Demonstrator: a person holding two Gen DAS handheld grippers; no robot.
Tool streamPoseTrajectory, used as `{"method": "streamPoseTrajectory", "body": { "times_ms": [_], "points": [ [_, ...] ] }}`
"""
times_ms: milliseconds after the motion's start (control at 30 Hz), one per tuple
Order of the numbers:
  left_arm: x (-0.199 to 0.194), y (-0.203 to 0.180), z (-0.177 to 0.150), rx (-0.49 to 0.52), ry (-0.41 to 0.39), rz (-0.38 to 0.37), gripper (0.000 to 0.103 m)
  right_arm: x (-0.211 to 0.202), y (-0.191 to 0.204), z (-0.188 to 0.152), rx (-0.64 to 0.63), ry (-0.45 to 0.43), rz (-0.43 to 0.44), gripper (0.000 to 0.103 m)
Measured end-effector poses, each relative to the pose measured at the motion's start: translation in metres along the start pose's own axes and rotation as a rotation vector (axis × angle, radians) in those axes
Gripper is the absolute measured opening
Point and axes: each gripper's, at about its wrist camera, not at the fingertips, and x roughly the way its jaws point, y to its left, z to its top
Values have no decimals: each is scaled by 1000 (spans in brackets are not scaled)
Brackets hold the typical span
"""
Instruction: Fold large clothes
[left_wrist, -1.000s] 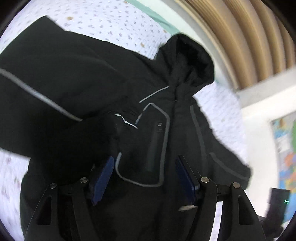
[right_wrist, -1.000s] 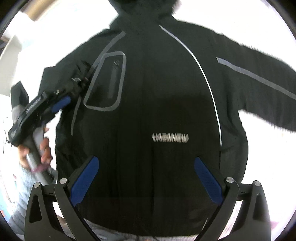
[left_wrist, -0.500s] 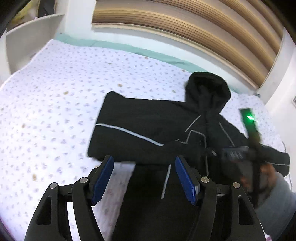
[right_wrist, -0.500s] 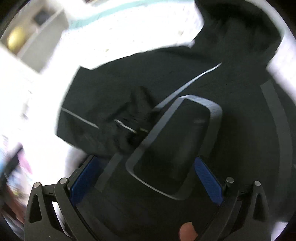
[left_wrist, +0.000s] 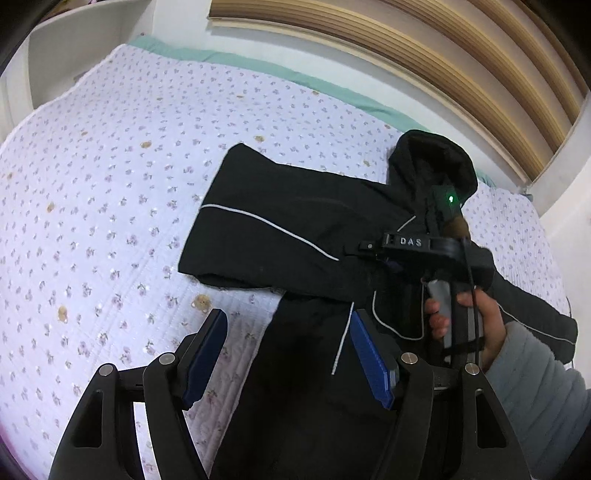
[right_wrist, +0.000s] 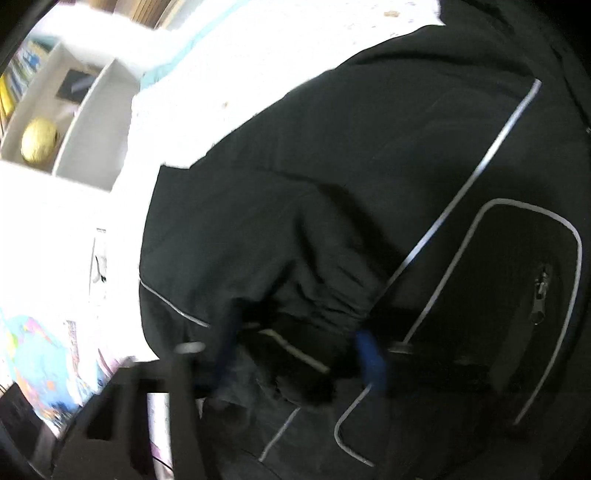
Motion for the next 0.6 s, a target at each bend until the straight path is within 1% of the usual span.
{"method": "streamPoseTrajectory", "body": {
  "times_ms": [67, 100, 167, 233, 367, 467, 500, 600],
  "points": [
    [0, -2, -2, 1, 4, -10, 70, -7, 1, -2, -17, -18, 1, 39],
    [1, -3, -3, 1, 7, -10, 70, -13, 2, -4, -20, -21, -3, 38],
    [3, -4, -3, -1, 19, 6, 70, -26, 0, -6, -8, -21, 1, 37],
    [1, -5, -3, -2, 17, 10, 70, -42, 0, -7, -5, -48, 19, 35],
    [-8, -4, -4, -7, -4, -8, 70, -92, 0, -15, -49, -148, -19, 34],
    [-12, -1, -6, -19, -11, -8, 70, -137, -11, -22, -14, -205, 23, 34],
    [-13, 0, -6, -25, -12, -12, 70, -148, -14, -24, -12, -222, 18, 34],
    [-16, 2, -7, -29, -16, -14, 70, -196, -25, -38, -44, -311, -76, 34]
  ]
}}
